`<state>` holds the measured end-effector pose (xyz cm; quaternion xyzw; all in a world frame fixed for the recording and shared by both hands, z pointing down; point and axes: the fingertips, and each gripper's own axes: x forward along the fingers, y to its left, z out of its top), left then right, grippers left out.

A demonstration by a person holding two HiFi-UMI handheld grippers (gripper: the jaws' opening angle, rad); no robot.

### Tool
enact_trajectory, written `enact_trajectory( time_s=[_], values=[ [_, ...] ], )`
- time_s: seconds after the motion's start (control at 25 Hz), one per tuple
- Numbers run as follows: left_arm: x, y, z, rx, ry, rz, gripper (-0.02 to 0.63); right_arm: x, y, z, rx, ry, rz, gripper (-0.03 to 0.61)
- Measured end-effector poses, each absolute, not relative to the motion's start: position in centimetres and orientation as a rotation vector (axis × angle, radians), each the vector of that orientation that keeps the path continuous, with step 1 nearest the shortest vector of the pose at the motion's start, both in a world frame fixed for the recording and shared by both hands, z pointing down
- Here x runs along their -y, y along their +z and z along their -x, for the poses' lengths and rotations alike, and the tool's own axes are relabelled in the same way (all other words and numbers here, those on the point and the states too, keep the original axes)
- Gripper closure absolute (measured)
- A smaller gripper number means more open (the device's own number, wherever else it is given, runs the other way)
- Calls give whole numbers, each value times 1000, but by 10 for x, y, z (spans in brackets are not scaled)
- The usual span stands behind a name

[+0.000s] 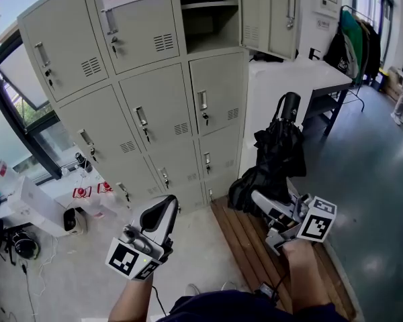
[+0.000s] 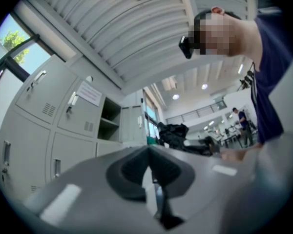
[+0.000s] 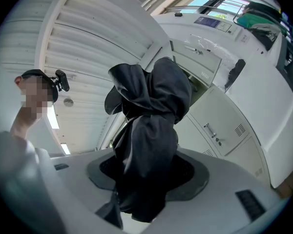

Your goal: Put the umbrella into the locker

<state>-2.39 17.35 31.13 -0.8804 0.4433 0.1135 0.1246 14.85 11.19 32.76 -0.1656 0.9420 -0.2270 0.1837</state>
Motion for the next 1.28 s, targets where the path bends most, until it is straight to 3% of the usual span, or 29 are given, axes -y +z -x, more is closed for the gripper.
enact_trajectory(
  time_s=[0.68,1.28],
  values=[
    [-141,298,3,-1289,340,2510,611,-55,306,-164,-2877,-389,651,357],
    [16,298,89,-1226,354,2538,611,112,272,-90,-3012,-215,877,357]
  ],
)
